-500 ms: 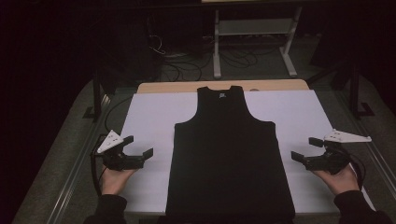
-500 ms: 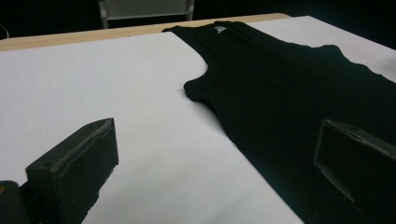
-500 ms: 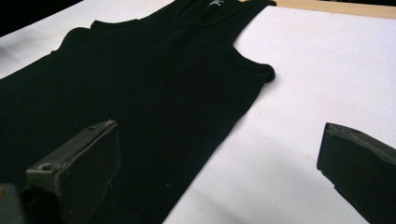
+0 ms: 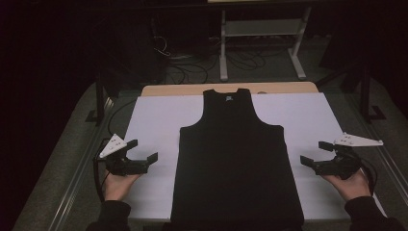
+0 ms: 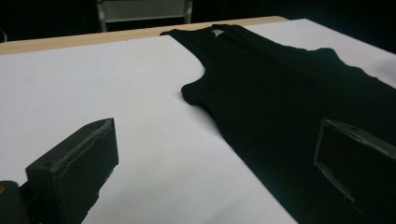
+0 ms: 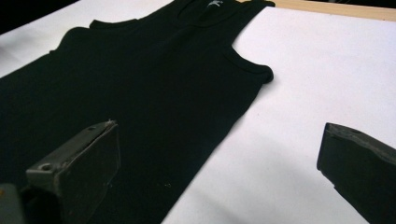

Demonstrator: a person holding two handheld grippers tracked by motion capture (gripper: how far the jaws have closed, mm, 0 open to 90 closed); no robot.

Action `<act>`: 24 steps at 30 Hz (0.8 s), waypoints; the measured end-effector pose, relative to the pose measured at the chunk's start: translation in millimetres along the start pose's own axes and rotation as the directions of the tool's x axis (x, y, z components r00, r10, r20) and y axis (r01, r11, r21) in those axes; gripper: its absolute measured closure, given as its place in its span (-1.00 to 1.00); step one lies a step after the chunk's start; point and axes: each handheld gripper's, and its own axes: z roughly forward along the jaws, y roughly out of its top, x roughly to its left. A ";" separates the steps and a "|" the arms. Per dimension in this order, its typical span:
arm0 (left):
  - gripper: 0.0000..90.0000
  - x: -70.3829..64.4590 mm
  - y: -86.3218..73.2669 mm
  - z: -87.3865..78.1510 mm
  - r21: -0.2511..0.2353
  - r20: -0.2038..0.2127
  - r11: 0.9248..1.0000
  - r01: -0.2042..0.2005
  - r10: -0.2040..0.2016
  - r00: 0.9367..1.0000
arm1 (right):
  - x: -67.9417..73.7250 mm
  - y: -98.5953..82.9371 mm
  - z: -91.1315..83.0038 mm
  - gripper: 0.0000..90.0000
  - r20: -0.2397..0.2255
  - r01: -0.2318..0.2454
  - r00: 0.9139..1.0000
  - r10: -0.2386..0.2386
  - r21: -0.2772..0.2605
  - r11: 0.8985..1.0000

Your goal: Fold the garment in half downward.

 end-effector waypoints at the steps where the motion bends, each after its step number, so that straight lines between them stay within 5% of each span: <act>1: -1.00 -0.9 1.6 -1.1 0.005 -0.013 1.000 -0.001 0.001 1.000 | -0.2 0.2 -0.4 -1.00 -0.004 -0.003 1.000 0.003 -0.001 1.000; 13: -1.00 -7.2 11.9 -2.0 0.008 -0.010 1.000 -0.020 0.020 1.000 | 3.3 14.3 0.1 -1.00 0.030 0.002 1.000 -0.002 0.019 1.000; 24: -1.00 -4.9 23.9 7.5 0.047 0.003 0.997 -0.062 0.062 0.998 | -3.4 29.4 3.7 -1.00 0.001 -0.007 1.000 0.007 0.024 1.000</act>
